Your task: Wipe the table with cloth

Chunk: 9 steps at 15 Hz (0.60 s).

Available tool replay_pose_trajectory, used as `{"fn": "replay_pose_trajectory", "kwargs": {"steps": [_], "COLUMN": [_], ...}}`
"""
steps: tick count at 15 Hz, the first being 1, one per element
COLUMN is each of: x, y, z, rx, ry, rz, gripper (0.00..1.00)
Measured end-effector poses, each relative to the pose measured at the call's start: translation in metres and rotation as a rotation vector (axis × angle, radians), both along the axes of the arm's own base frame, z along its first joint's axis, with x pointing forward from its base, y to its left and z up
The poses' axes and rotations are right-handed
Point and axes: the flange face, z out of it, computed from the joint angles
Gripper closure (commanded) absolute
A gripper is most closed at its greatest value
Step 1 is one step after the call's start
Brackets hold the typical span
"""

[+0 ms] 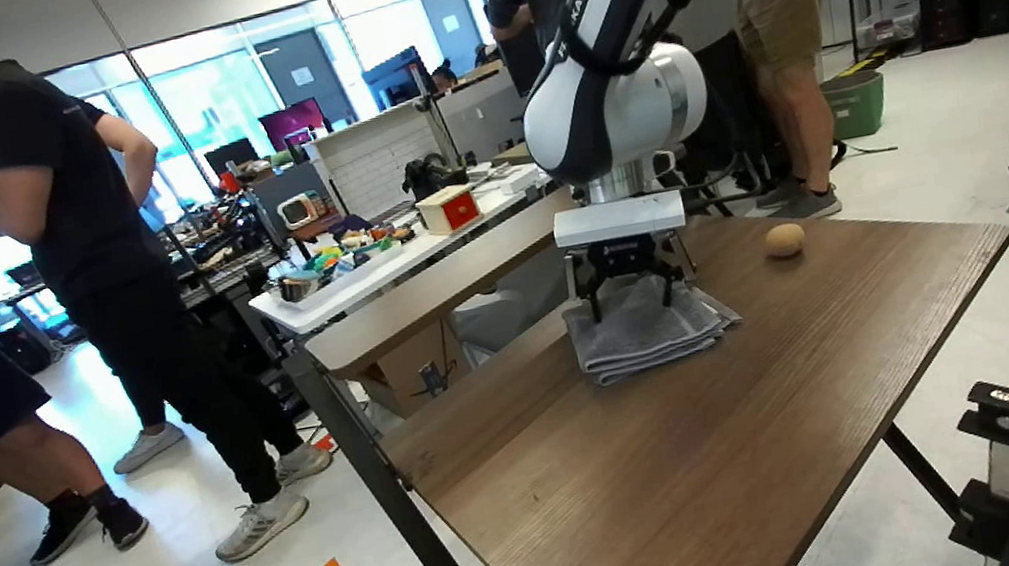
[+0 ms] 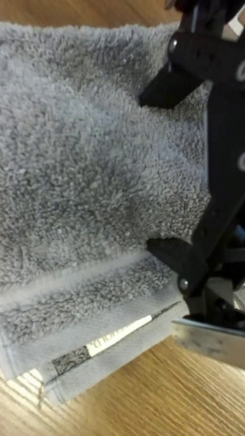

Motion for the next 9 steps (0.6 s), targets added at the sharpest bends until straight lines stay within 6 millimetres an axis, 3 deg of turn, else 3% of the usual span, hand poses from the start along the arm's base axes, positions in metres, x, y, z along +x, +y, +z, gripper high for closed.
{"fn": "replay_pose_trajectory", "kwargs": {"steps": [5, 9], "x": [-0.003, 0.001], "y": [0.012, 0.043], "z": [-0.017, -0.024], "rx": [0.029, 0.109], "ry": [0.081, 0.077], "rz": [-0.016, -0.042], "gripper": [0.00, 0.00]}}
